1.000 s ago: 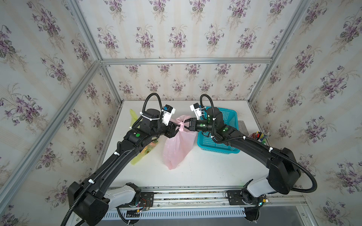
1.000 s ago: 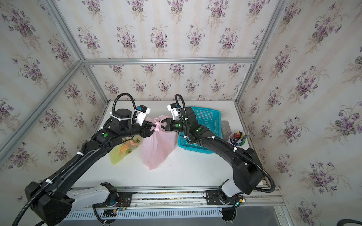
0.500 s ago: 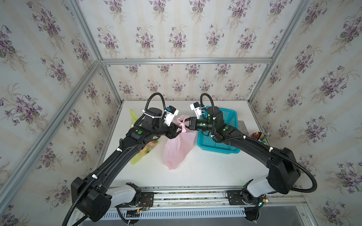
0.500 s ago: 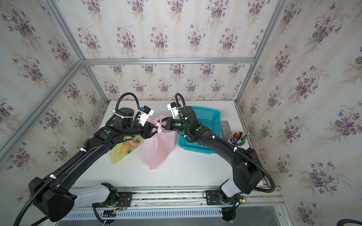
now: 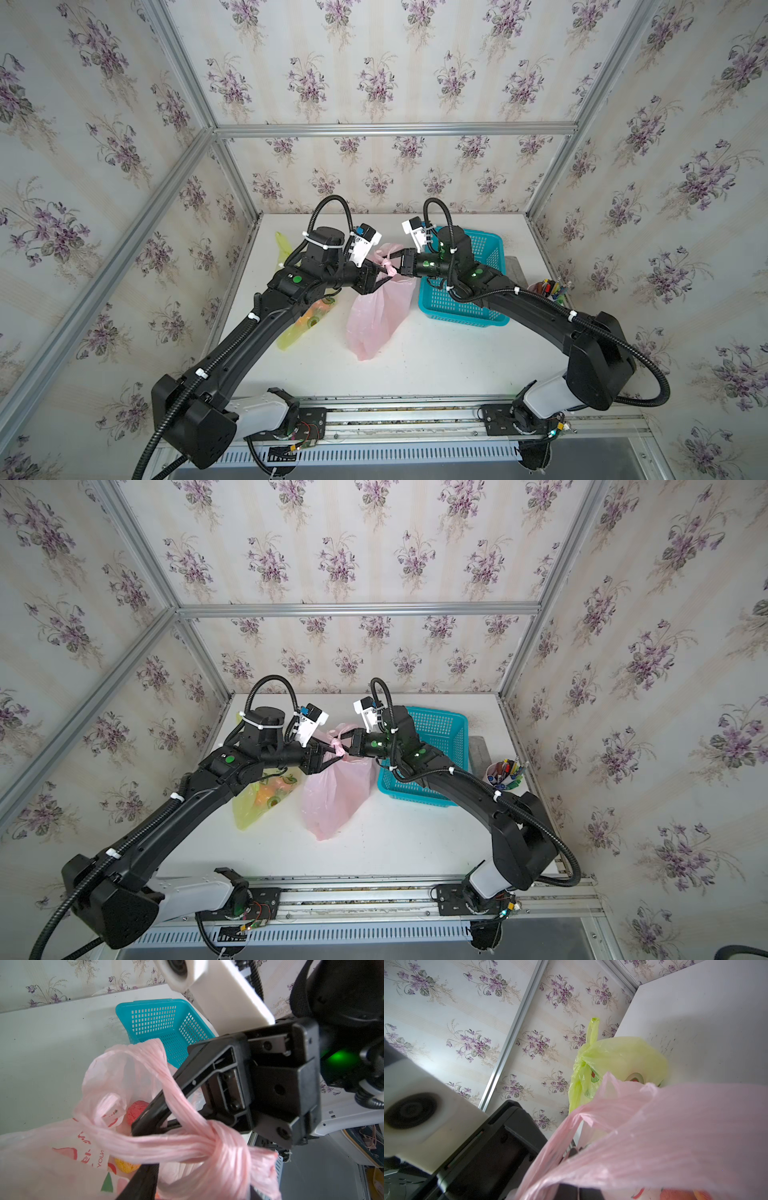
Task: Place the peach into a plastic bag & tie a knot
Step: Cross the plastic bag at the center of the board.
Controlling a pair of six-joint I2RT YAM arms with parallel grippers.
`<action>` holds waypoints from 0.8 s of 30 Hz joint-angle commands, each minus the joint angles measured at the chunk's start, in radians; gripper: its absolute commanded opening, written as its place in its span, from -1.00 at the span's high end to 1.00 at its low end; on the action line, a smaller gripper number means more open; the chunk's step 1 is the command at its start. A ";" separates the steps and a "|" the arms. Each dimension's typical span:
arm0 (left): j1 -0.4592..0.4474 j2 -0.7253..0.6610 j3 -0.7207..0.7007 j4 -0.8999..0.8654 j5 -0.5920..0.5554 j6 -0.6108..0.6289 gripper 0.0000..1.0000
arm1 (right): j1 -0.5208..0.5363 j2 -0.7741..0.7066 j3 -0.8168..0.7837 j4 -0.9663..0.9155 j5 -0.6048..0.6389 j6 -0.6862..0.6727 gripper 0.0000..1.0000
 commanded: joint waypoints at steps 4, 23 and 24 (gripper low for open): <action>0.003 -0.011 -0.011 0.096 0.009 -0.056 0.05 | 0.006 -0.006 -0.015 0.029 0.001 0.006 1.00; 0.023 -0.060 -0.031 0.153 -0.119 -0.140 0.03 | 0.052 -0.019 -0.044 0.028 0.025 -0.006 1.00; 0.023 -0.058 -0.031 0.155 -0.123 -0.143 0.03 | 0.055 -0.019 -0.042 0.024 0.028 -0.006 1.00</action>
